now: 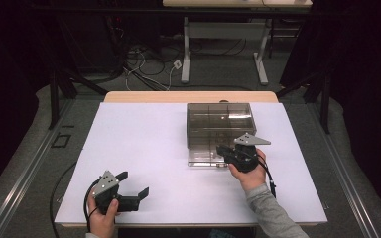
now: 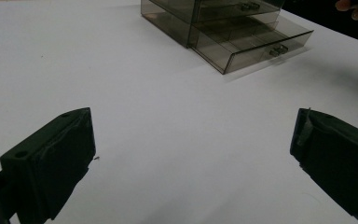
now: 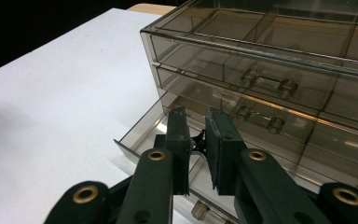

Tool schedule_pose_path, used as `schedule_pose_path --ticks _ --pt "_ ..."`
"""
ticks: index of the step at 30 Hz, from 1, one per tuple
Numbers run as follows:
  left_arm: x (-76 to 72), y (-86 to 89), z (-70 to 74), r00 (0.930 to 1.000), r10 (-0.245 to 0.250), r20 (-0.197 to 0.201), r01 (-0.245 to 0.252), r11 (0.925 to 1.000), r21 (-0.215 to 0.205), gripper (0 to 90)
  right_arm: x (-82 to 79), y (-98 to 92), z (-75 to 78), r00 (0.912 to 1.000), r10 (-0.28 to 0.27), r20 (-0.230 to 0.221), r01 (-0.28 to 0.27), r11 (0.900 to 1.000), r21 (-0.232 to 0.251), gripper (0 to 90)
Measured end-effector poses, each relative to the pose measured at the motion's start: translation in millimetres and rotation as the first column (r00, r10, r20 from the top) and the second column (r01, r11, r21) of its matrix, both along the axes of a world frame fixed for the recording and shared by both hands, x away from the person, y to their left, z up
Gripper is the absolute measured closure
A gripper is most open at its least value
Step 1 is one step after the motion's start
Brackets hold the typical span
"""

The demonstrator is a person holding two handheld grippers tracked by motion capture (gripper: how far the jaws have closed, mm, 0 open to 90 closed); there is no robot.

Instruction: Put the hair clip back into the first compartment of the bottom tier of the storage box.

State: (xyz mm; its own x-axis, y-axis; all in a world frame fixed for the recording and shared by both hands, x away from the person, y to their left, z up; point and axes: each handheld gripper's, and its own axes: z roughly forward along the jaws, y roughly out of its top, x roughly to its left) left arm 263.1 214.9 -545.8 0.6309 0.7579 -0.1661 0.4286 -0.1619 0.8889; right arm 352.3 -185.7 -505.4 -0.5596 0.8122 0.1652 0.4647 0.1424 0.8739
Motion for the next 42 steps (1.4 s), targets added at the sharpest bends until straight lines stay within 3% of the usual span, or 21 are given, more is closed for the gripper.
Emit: schedule_pose_path --ticks 30,42 --pt "0.2 -1.0 -0.5 1.0000 -0.007 0.003 0.007 0.9998 0.017 0.3 7.4 27.3 -26.8 0.9974 0.055 -0.047 -0.058 0.997 -0.053 79.8" --pt "-3.3 2.2 -0.3 1.0000 0.005 0.004 -0.005 0.9999 0.017 0.3 10.7 31.1 -31.9 0.9971 0.064 -0.041 -0.067 0.995 -0.069 79.8"
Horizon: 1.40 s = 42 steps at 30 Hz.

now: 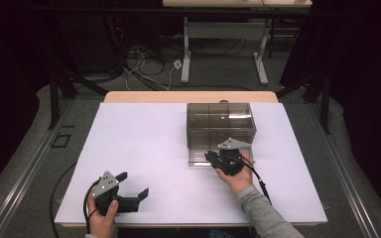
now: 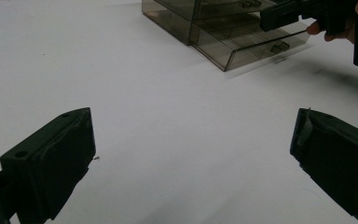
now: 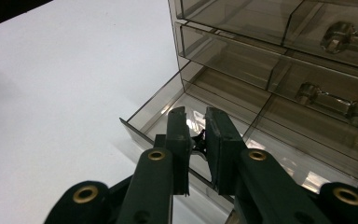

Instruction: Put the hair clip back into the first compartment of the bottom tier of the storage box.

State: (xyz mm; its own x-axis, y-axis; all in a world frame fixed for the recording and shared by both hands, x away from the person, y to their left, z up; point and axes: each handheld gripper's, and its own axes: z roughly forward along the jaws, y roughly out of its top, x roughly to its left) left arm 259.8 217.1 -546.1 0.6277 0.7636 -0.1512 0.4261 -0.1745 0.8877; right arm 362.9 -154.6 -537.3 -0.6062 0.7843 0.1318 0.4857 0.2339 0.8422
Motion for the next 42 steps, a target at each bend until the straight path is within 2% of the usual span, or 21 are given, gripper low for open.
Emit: schedule_pose_path --ticks 20,42 --pt "-8.7 8.9 0.0 0.9992 0.040 -0.001 -0.040 0.9992 -0.005 0.4 9.9 3.4 -4.4 0.9998 0.003 -0.021 -0.003 1.000 0.003 79.7" --pt "-10.0 10.1 -0.2 0.9990 0.044 -0.008 -0.045 0.9990 -0.009 0.4 11.4 5.3 -5.8 0.9995 0.003 -0.031 -0.003 1.000 -0.004 79.5"
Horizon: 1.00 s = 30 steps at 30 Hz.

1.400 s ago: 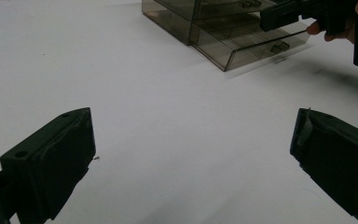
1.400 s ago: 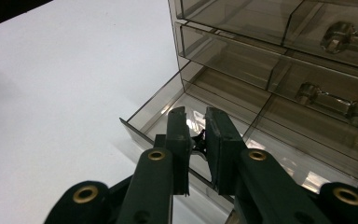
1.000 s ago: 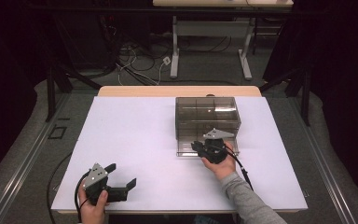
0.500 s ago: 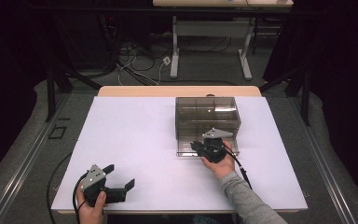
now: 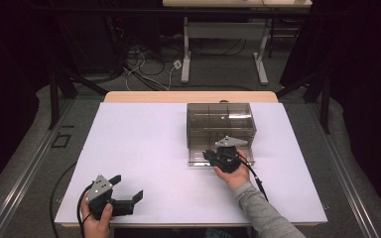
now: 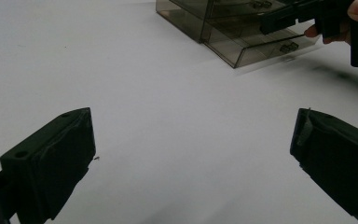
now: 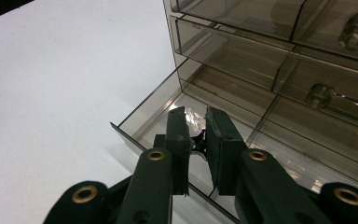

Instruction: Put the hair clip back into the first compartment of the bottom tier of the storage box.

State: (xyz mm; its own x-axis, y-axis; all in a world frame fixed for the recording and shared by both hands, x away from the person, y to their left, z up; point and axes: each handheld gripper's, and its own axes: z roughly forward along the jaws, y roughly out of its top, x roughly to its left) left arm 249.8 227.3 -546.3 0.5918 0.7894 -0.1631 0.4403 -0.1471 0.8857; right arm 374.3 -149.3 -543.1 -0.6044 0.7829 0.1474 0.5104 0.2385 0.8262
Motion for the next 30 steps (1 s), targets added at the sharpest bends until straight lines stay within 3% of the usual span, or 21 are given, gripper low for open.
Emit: schedule_pose_path --ticks 13,21,30 --pt "0.0 -0.1 0.0 1.0000 -0.001 0.000 0.001 1.0000 0.001 0.4 0.3 -1.0 0.2 1.0000 -0.002 -0.005 0.002 1.000 -0.001 77.3" --pt "0.1 0.1 0.0 1.0000 -0.001 0.000 0.001 1.0000 0.001 0.4 -0.7 -0.7 1.5 1.0000 0.008 -0.005 -0.008 1.000 0.003 67.1" --pt "0.2 0.5 0.3 1.0000 -0.004 0.004 0.004 1.0000 0.006 0.4 -2.2 1.3 2.5 0.9989 0.015 0.044 -0.016 1.000 0.007 52.9"
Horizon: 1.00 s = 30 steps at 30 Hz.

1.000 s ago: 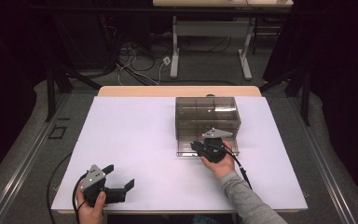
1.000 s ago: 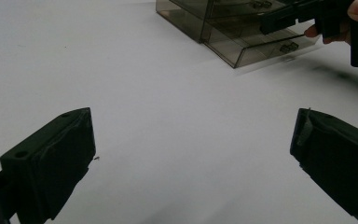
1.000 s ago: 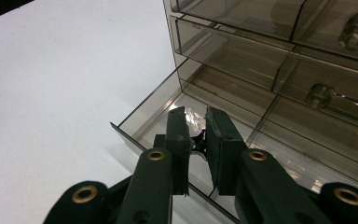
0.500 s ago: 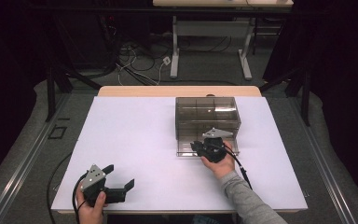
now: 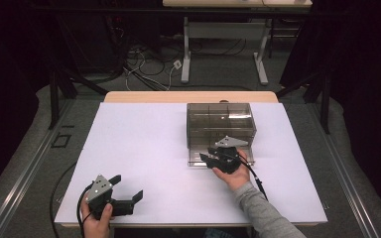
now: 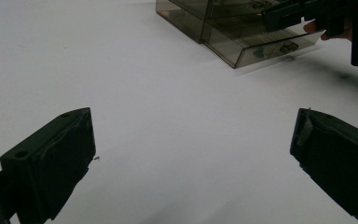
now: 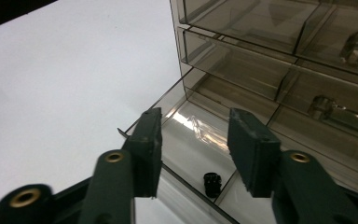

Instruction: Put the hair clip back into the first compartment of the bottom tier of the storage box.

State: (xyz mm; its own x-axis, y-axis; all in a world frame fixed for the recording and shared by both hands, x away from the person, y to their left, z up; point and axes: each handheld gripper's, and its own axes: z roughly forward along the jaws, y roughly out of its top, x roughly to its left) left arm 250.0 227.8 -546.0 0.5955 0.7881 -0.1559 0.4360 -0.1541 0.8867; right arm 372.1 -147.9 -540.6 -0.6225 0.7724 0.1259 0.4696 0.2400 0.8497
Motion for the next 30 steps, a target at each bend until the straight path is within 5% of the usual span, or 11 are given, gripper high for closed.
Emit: schedule_pose_path --ticks 10,19,30 --pt "-0.1 -0.1 0.1 1.0000 0.000 0.001 0.000 1.0000 0.000 0.3 -1.5 -1.3 3.4 0.9992 0.011 0.038 -0.009 0.998 -0.055 45.7" --pt "-0.2 0.2 0.4 1.0000 0.000 0.002 0.000 1.0000 0.000 0.4 -1.0 -8.6 13.8 0.9998 0.020 0.005 -0.019 0.997 -0.069 42.4" --pt "0.2 -0.1 0.4 1.0000 -0.002 0.002 0.002 1.0000 0.001 0.4 -4.3 -14.0 21.2 0.9992 0.012 0.038 -0.008 0.995 -0.104 37.5"
